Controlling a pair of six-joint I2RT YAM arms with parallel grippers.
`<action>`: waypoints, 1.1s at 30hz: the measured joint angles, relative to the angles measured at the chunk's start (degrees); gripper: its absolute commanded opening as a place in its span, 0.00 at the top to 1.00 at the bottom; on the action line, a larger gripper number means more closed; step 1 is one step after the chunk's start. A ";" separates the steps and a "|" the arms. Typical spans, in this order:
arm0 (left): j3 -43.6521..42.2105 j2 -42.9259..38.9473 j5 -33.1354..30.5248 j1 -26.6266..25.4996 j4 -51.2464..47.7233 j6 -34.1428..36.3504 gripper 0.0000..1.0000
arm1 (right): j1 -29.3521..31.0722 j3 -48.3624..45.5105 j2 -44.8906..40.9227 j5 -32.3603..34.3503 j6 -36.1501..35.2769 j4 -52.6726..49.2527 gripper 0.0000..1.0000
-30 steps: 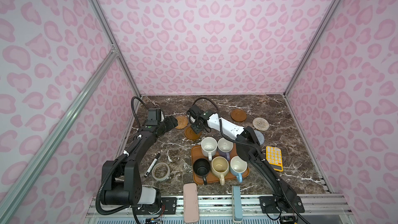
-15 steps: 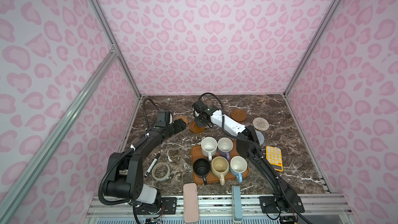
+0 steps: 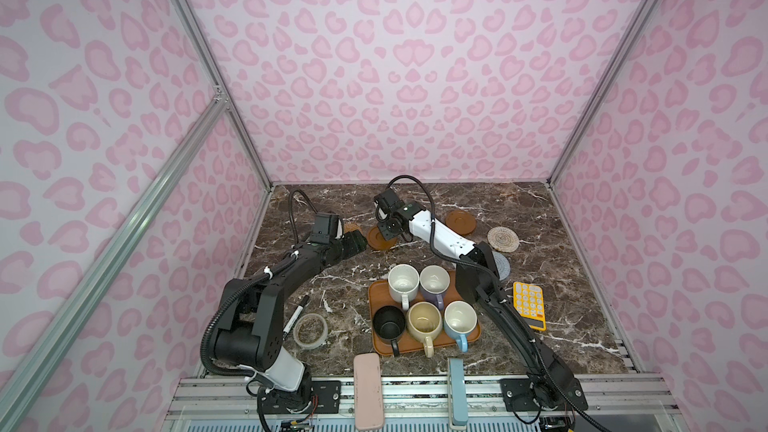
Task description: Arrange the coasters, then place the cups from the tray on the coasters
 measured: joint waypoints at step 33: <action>14.12 5.20 2.19 -11.06 4.09 -1.09 0.02 | -21.68 -42.10 -31.65 -4.96 5.64 13.22 0.00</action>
